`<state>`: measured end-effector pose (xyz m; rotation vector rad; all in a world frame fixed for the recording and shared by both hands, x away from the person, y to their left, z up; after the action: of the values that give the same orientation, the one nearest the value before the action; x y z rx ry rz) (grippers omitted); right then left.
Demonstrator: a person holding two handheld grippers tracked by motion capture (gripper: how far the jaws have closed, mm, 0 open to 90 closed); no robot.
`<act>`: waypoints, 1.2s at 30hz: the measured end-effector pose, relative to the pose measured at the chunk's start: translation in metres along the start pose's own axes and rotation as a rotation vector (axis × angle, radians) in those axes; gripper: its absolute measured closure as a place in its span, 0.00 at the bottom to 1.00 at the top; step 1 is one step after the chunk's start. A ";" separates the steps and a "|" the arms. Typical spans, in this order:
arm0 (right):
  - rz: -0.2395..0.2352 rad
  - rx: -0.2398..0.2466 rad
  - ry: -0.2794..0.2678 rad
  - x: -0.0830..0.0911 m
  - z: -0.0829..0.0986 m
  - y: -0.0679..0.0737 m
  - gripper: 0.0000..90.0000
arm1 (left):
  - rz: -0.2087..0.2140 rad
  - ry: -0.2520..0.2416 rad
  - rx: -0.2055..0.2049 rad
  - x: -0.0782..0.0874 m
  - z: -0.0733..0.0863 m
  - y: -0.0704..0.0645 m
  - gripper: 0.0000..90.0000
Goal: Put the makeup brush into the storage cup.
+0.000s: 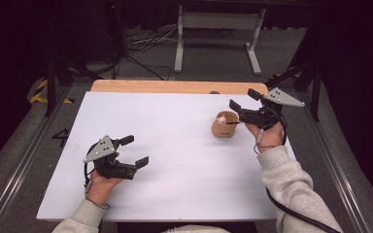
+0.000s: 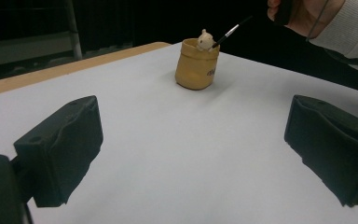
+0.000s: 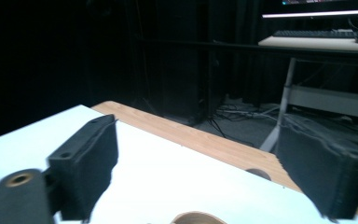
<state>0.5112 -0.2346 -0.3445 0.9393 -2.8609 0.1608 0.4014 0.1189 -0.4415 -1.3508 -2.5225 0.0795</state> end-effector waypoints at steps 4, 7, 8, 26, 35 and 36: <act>-0.068 0.076 0.017 0.011 0.000 0.008 0.01 | -0.001 -0.003 0.004 0.003 0.000 0.000 0.05; -0.093 0.098 0.006 0.021 -0.001 0.012 0.00 | -0.003 -0.002 0.005 0.006 0.001 -0.001 0.05; -0.097 0.099 0.006 0.025 -0.001 0.012 0.00 | -0.002 -0.004 0.006 0.007 0.001 -0.002 0.05; -0.142 0.086 -0.033 0.089 0.022 0.017 0.00 | -0.018 0.007 -0.002 0.032 0.011 -0.006 0.05; -0.176 0.143 -0.002 0.095 0.049 0.035 0.00 | -0.023 -0.003 0.017 0.039 0.014 -0.002 0.05; -0.180 0.146 0.001 0.096 0.052 0.037 0.00 | -0.027 -0.007 0.023 0.040 0.014 -0.002 0.05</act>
<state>0.4083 -0.2680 -0.3832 1.2165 -2.7756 0.3554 0.3753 0.1514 -0.4460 -1.3094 -2.5366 0.1080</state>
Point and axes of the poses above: each handheld gripper's, and its own axes: x roughly backward along the jaws, z roughly out of its underside, y roughly to its left, the point moved 8 cm from there along -x, roughly forward along the jaws, and after that the axes turned 5 degrees about x, right-handed, at the moved point
